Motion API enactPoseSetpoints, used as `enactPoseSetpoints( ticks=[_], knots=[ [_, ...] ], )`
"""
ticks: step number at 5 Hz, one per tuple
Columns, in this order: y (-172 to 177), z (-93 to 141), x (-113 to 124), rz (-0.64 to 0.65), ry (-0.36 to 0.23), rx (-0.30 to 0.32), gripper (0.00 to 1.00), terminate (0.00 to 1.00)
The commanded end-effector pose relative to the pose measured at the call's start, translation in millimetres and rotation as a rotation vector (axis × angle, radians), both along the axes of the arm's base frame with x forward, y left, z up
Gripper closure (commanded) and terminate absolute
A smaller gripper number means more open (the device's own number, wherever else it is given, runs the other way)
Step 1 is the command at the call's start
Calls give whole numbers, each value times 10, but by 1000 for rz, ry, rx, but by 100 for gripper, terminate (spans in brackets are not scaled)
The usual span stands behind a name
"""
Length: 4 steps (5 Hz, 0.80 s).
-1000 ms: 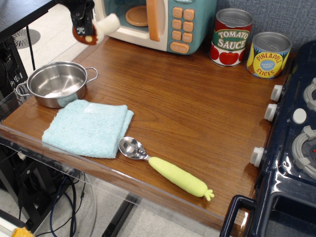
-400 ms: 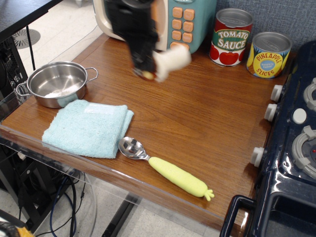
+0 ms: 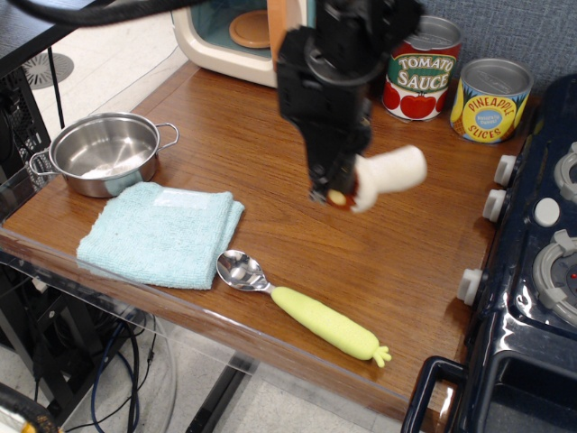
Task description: Move the white object and drop near the end of the spoon
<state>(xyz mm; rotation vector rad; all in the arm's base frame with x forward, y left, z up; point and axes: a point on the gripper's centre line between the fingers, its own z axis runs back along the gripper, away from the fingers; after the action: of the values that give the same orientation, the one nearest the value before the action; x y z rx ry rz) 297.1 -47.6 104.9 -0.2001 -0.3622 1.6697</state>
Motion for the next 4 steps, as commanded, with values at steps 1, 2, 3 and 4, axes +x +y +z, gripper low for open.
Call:
enactPoseSetpoints(
  ticks=[1, 2, 3, 4],
  knots=[
    [-74, -263, -258, -99, 47, 22, 100, 0],
    [-109, -414, -276, -134, 75, 63, 100, 0],
    [-142, -503, -292, -154, 98, 78, 100, 0],
    [-129, -508, -309, -135, 128, 63, 0, 0]
  ],
)
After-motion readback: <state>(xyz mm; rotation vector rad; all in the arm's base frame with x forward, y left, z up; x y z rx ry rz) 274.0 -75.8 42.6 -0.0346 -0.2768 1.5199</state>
